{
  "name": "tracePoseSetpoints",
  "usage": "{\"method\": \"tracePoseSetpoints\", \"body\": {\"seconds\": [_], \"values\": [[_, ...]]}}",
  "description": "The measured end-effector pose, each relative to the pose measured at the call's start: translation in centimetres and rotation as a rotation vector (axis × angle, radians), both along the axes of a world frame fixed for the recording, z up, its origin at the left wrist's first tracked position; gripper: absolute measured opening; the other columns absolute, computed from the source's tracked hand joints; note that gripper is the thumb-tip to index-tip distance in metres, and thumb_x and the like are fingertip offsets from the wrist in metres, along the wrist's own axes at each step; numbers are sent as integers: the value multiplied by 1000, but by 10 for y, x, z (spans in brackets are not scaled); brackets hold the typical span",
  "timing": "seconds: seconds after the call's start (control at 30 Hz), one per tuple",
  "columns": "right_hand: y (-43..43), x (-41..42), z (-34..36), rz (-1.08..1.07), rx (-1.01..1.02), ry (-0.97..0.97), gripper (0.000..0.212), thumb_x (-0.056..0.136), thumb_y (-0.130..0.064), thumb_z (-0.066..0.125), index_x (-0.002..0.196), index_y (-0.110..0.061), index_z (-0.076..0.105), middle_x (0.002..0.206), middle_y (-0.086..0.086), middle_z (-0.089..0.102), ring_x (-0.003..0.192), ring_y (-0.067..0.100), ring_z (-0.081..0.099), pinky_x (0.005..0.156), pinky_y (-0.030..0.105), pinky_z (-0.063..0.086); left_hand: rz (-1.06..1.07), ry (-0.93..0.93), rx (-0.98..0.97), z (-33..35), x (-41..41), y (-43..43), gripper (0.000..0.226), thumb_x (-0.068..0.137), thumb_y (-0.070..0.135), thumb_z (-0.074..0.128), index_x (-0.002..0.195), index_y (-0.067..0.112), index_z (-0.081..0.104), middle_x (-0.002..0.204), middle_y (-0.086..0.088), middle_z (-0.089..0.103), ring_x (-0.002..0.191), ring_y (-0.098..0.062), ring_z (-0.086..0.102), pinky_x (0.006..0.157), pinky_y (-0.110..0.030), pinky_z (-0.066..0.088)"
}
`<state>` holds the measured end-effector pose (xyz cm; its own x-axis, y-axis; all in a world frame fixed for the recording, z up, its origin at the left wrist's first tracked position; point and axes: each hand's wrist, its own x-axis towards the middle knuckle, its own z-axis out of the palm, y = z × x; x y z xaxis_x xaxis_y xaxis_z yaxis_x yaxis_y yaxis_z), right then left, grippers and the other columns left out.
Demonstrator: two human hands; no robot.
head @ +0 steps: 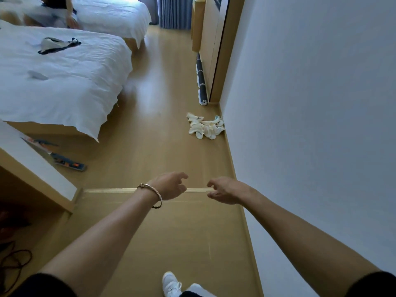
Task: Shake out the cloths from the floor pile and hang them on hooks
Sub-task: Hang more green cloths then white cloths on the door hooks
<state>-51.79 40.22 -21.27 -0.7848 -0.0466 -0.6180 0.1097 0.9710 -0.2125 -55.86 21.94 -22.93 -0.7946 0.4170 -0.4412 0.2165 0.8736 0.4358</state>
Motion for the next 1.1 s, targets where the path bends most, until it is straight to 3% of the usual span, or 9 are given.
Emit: {"method": "tracePoseSetpoints", "body": {"seconds": [0.57, 0.87, 1.1], "values": [[85, -237, -34, 57, -12, -54, 49, 99, -34, 45, 144, -15, 39, 148, 6, 42, 132, 24, 42, 105, 35, 36, -114, -9, -86, -19, -226, 88, 41, 94, 32, 49, 135, 25, 46, 131, 1, 56, 120, -19, 52, 95, -23, 37], [163, -405, -20, 60, -99, -11, 47, 99, -31, 45, 143, -14, 41, 146, 7, 45, 130, 23, 45, 103, 33, 38, -30, 34, -142, -2, -375, 159, 41, 95, 32, 47, 135, 28, 45, 132, 4, 55, 121, -17, 52, 96, -23, 36], [173, -491, -30, 113, -83, -85, 47, 98, -32, 46, 142, -15, 43, 144, 6, 47, 129, 23, 47, 102, 32, 39, 34, -36, -146, -9, -451, 167, 42, 95, 33, 47, 136, 28, 43, 132, 4, 54, 119, -17, 52, 93, -22, 37]]}}
